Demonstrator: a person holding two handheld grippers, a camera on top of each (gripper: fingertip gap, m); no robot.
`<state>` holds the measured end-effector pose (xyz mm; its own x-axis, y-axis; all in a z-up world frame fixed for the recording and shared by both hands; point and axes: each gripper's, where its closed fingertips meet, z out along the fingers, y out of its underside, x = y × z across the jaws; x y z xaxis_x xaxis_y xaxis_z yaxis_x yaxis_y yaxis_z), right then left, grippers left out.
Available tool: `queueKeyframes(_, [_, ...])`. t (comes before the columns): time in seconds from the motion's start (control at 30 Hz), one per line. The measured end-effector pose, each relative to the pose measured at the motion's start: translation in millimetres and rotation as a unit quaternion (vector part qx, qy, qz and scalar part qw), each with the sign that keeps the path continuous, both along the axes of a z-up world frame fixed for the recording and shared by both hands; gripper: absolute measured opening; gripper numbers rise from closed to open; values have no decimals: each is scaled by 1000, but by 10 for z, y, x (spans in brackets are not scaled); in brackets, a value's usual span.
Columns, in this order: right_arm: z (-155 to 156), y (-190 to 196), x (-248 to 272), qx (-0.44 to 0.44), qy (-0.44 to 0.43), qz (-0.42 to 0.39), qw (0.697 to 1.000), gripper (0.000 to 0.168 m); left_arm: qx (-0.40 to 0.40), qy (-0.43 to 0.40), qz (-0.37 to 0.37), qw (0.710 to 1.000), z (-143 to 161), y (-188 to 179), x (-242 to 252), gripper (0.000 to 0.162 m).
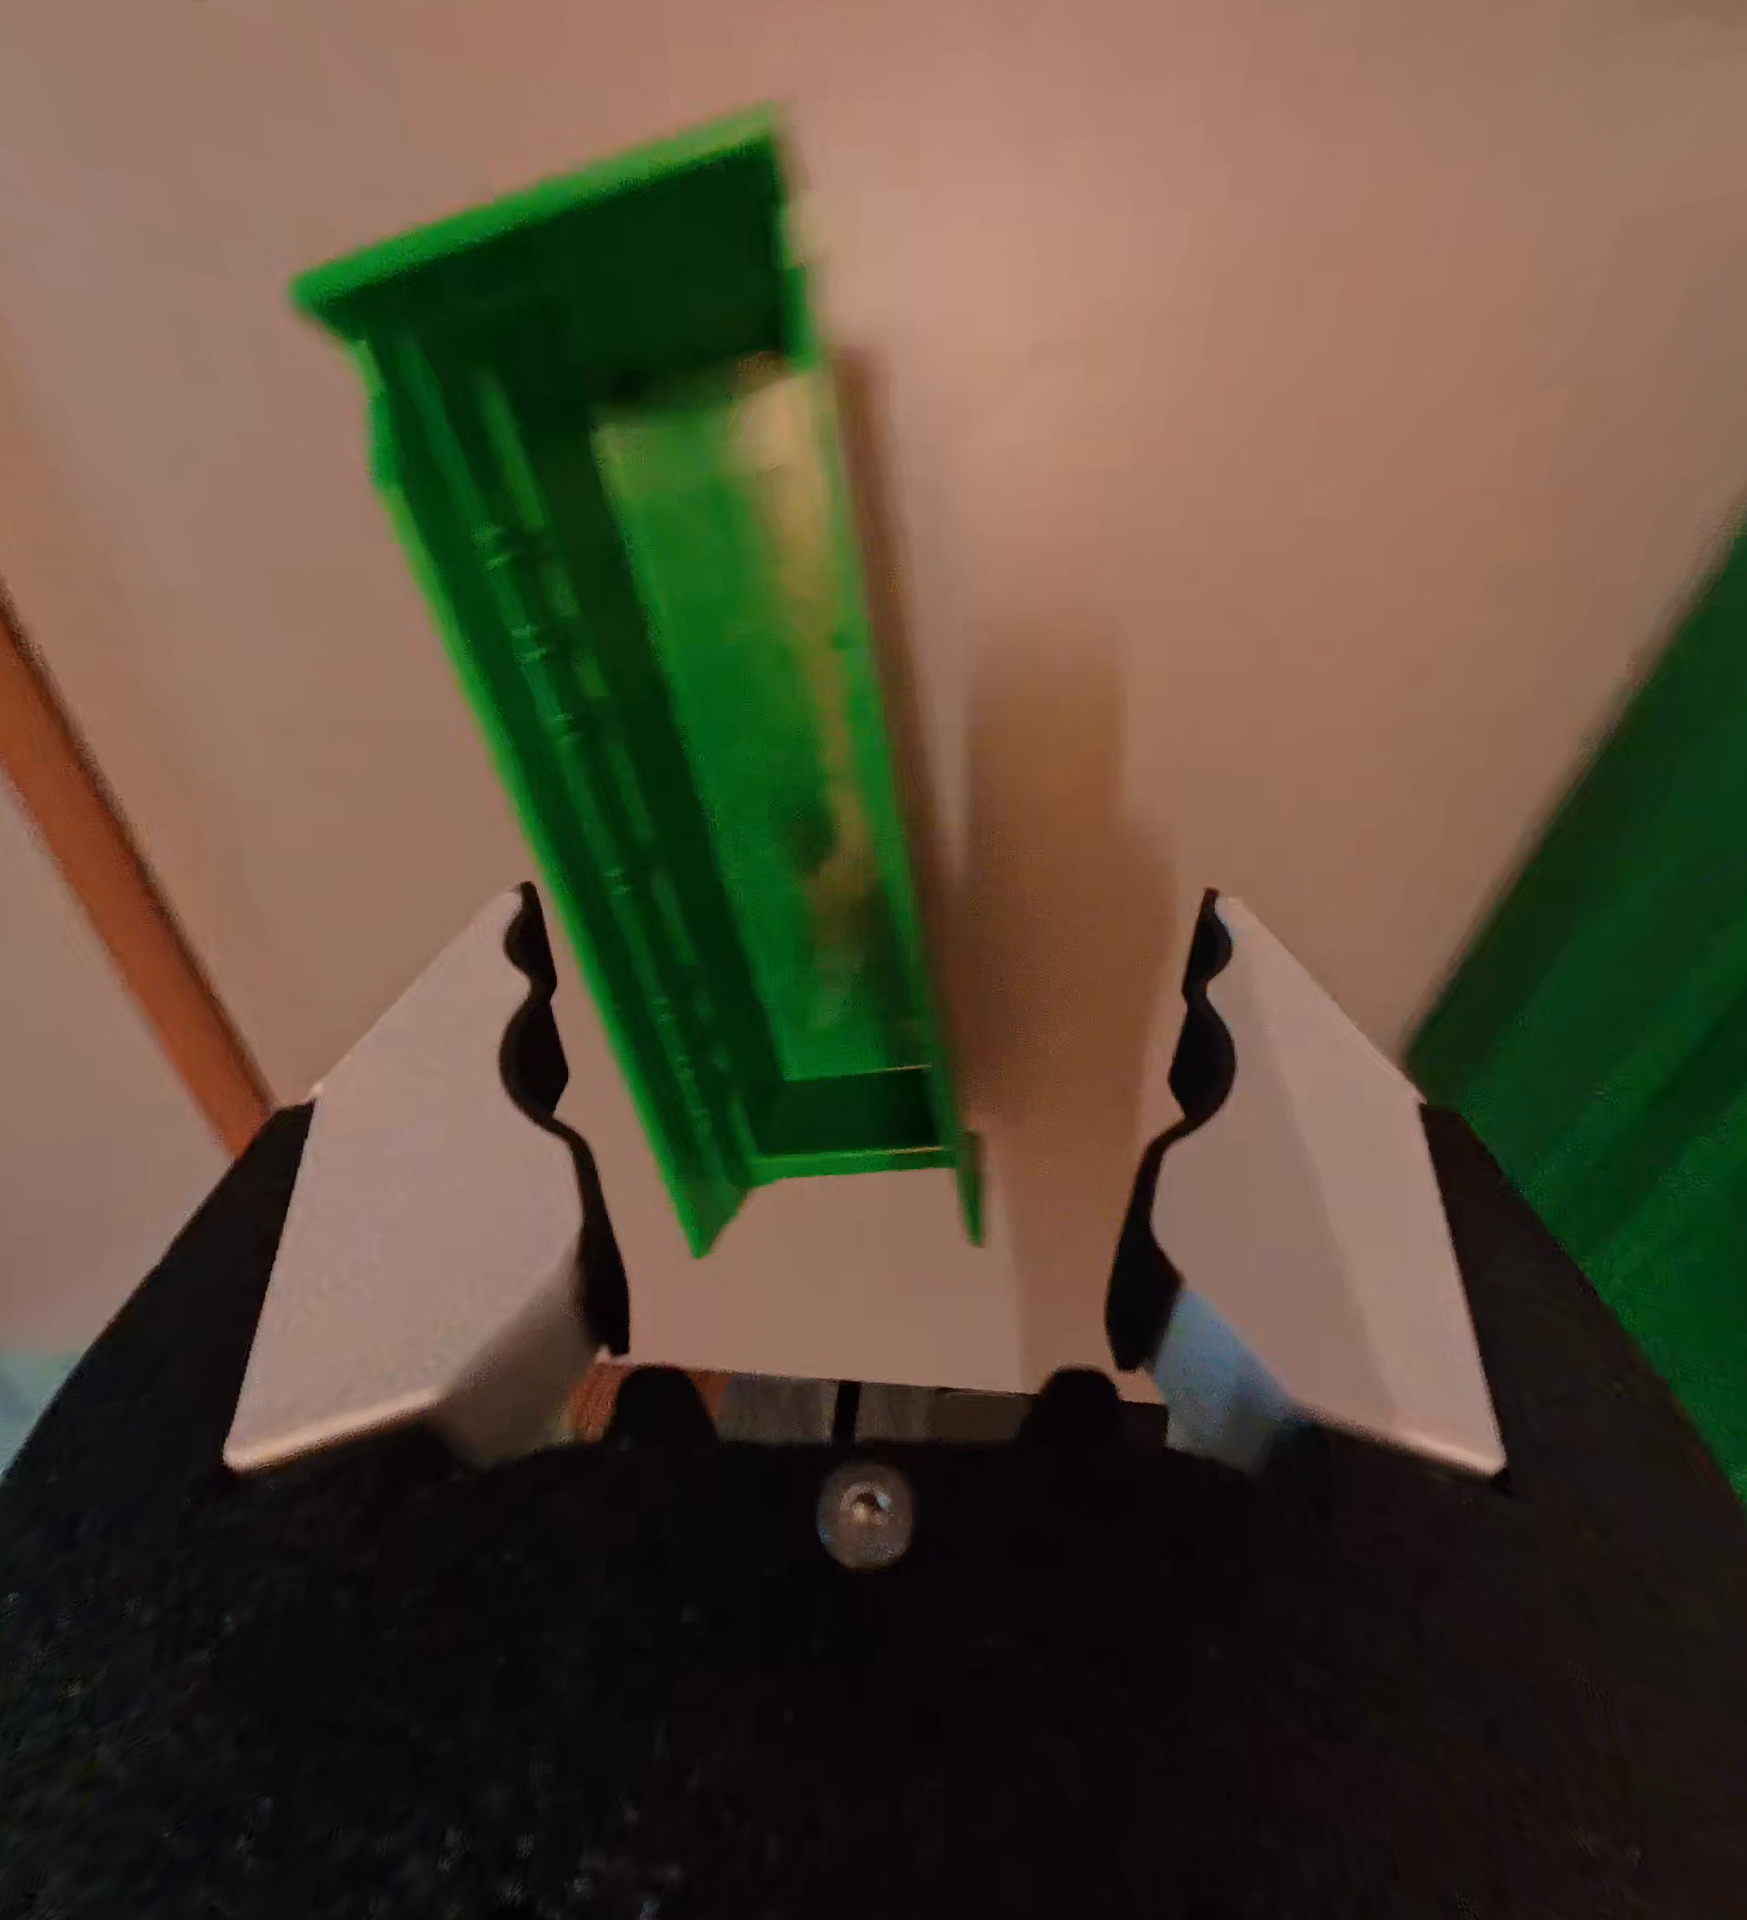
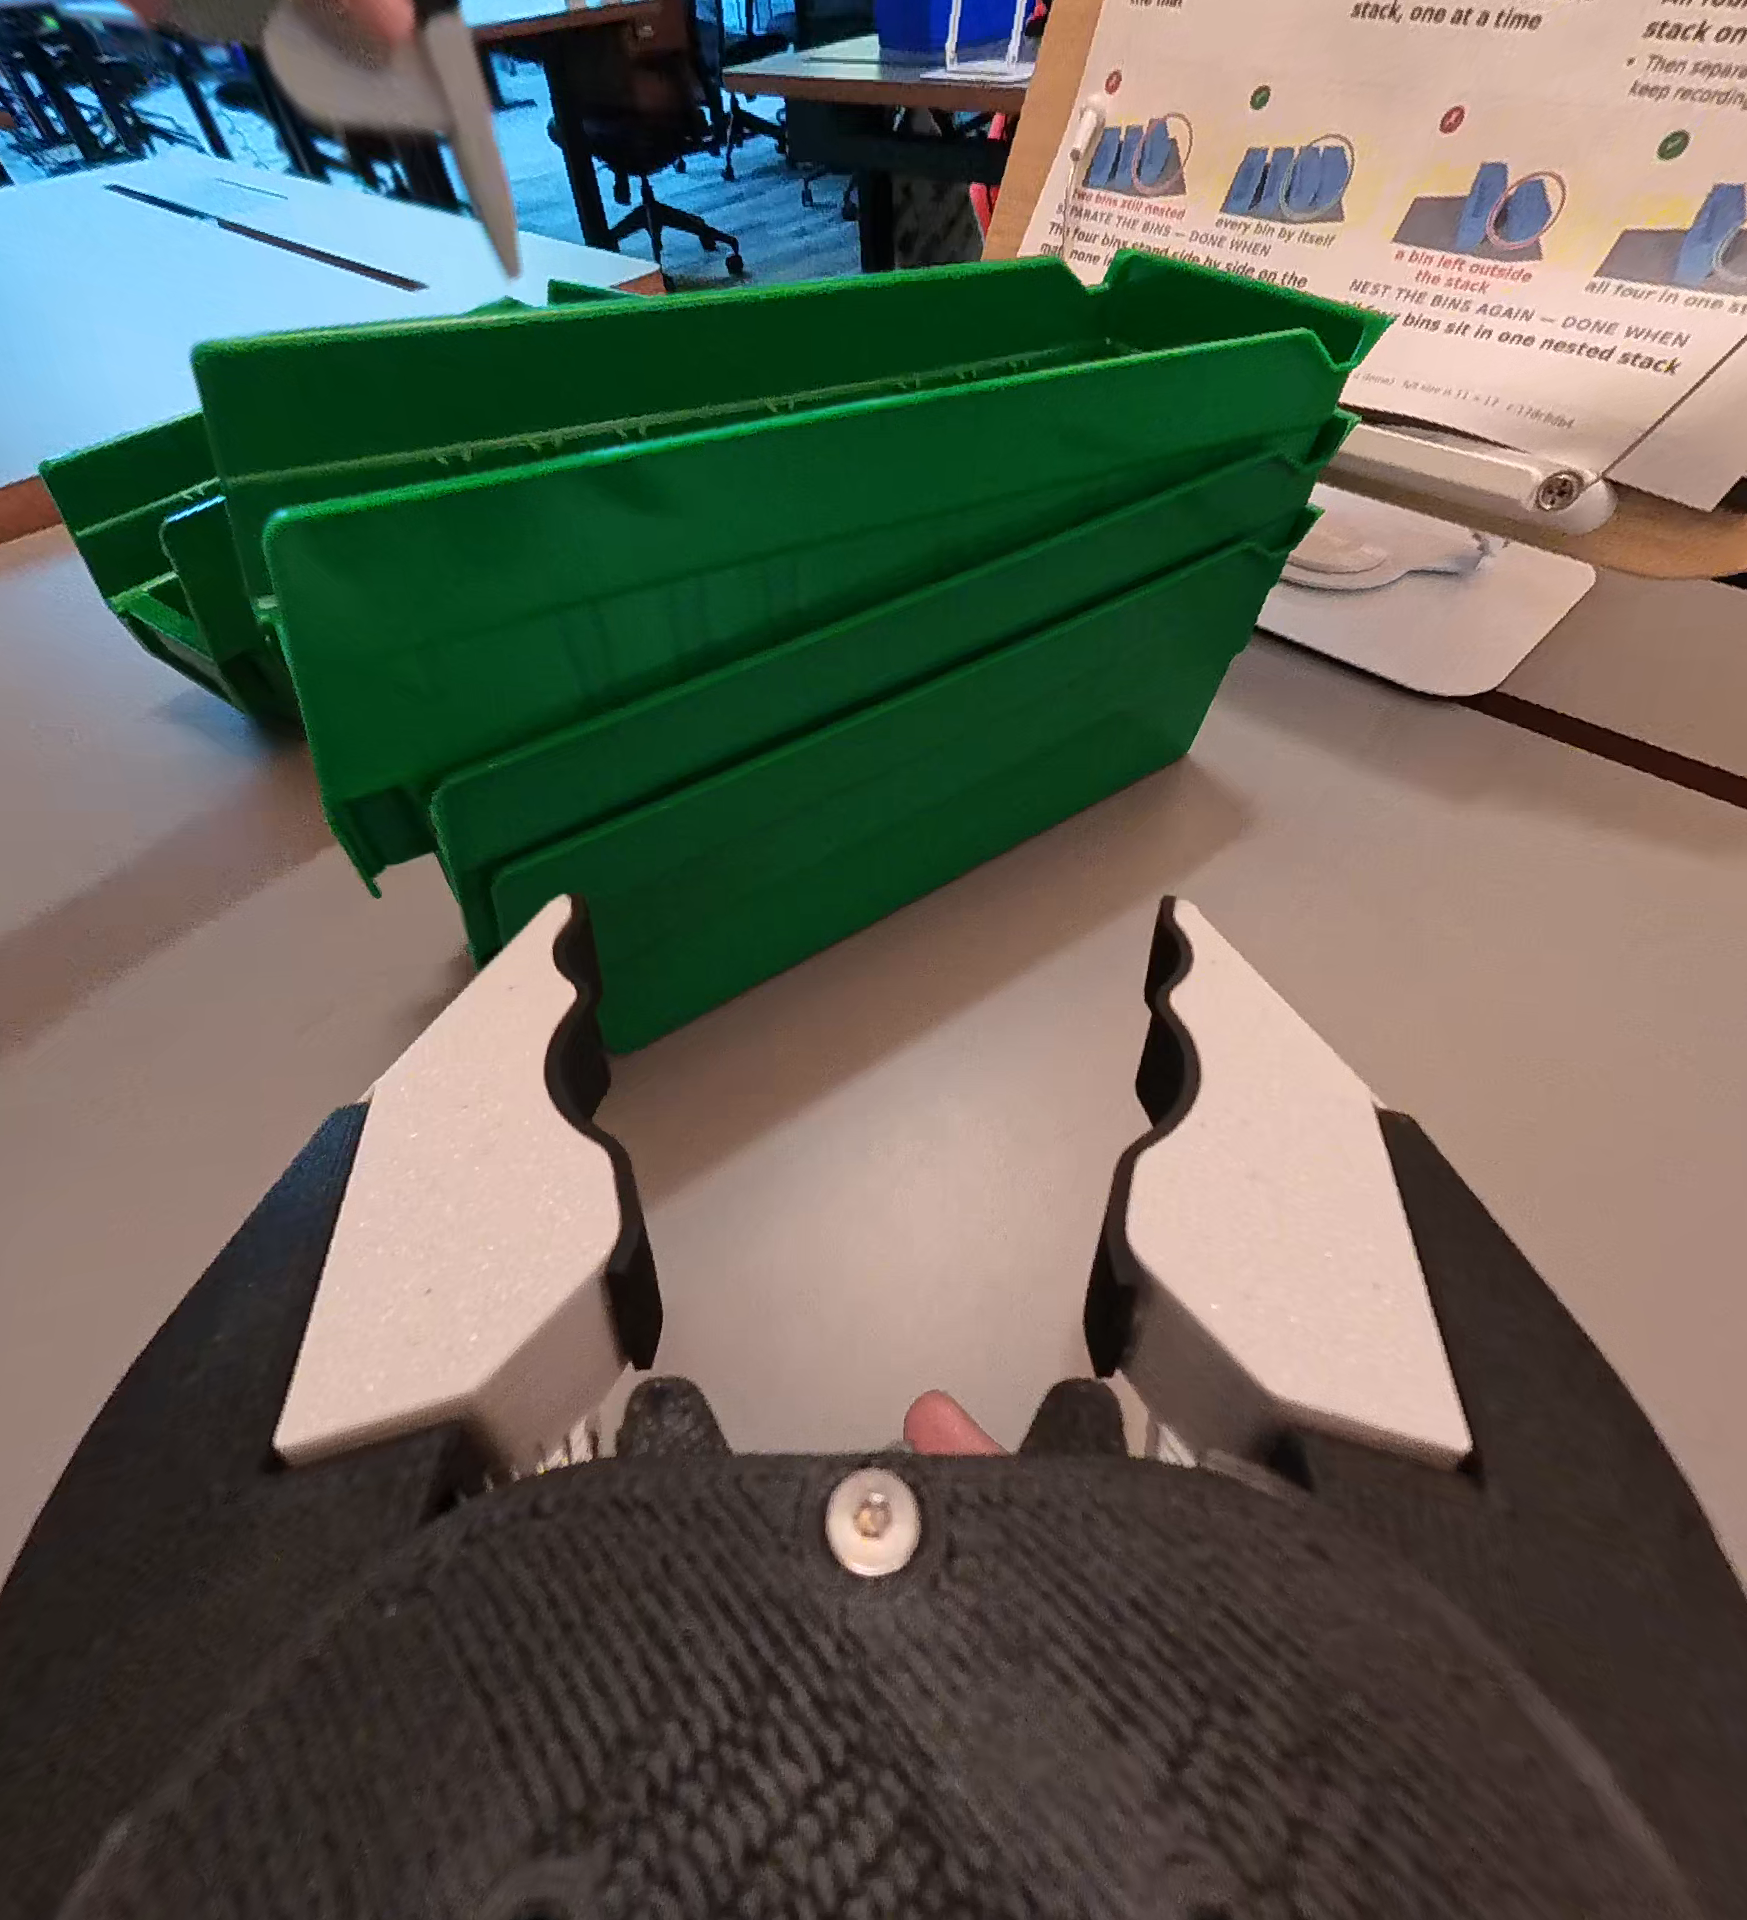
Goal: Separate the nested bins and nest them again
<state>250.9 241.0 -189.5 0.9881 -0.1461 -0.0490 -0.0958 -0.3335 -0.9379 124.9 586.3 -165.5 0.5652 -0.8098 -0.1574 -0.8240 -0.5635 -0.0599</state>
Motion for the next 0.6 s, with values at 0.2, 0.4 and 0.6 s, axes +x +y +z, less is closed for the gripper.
queueKeyframes(0.2, [56,-3,-48,6,-2,4,1000,105,-79,-107,-80,988,468,-1050,863,119])
queueKeyframes(0.4, [102,-24,-66,13,-3,6,1000,105,-49,-85,-143,985,459,-1677,1302,119])
queueKeyframes(0.6, [139,-67,-56,19,0,7,1000,105,0,-33,-183,982,277,-1941,1493,120])
